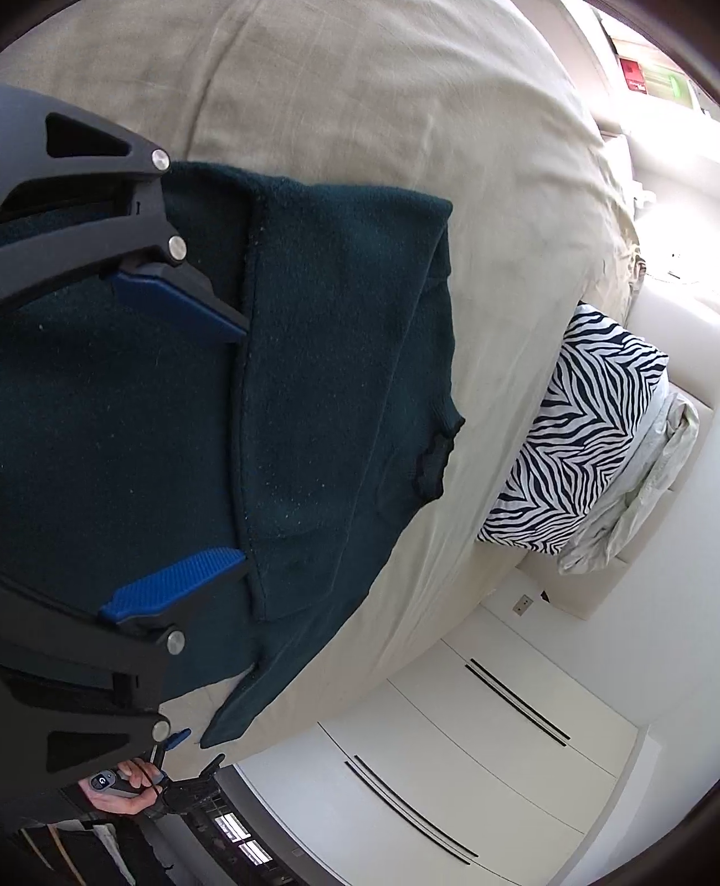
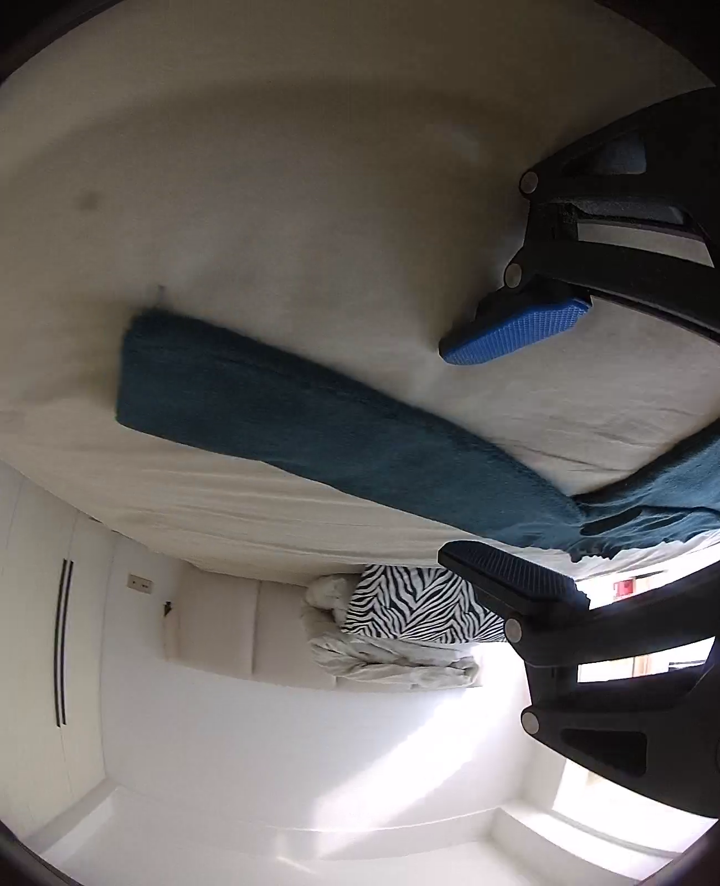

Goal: Fold small clothes
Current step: 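Grasp the other sleeve cuff with the right gripper and lift it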

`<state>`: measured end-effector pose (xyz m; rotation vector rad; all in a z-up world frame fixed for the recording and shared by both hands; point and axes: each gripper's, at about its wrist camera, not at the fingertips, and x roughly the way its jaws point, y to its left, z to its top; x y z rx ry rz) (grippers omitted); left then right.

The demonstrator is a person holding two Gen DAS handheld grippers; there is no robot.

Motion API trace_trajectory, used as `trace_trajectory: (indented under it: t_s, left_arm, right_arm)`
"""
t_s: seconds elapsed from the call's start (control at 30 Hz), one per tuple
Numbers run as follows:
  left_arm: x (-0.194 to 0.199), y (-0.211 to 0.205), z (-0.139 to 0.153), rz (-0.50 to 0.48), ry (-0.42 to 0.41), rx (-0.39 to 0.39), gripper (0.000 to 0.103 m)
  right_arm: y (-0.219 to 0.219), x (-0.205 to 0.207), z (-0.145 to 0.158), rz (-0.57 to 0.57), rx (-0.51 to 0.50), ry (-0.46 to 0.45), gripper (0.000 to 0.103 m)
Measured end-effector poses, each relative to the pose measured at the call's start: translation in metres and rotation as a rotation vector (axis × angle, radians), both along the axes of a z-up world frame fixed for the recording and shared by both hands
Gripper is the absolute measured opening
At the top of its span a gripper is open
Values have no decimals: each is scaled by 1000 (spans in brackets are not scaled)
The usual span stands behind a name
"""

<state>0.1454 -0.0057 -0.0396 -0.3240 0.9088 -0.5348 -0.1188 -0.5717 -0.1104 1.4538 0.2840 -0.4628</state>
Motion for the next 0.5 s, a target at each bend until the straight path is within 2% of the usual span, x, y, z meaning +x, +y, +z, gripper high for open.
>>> trace_trajectory:
  t_s: [0.1,0.2,0.3,0.37,0.4,0.43,0.5]
  left_arm:
    - [6,-20,-16,-26,84,-71,79]
    - [12,-33,-29,-15,141,-98,79]
    - [13,-42,-39,-11,185,-125,79]
    - [16,-46,-43,-12,203,-140,79]
    - [17,-46,-44,-10,209,-146,79]
    - [17,-46,-45,-9,211,-155,79]
    - [21,-46,-46,-7,217,-171,79]
  right_arm:
    - [-33,-16,0,-85,-25,30,64]
    - [-63,-7,-8,-102,-2,41,64]
    - [-88,7,-3,-112,-56,107,62]
    - [-95,21,3,-86,-83,141,46]
    - [-96,31,4,-50,-85,163,25]
    - [-93,41,8,-23,-84,180,14]
    - [-72,65,29,43,-174,193,10]
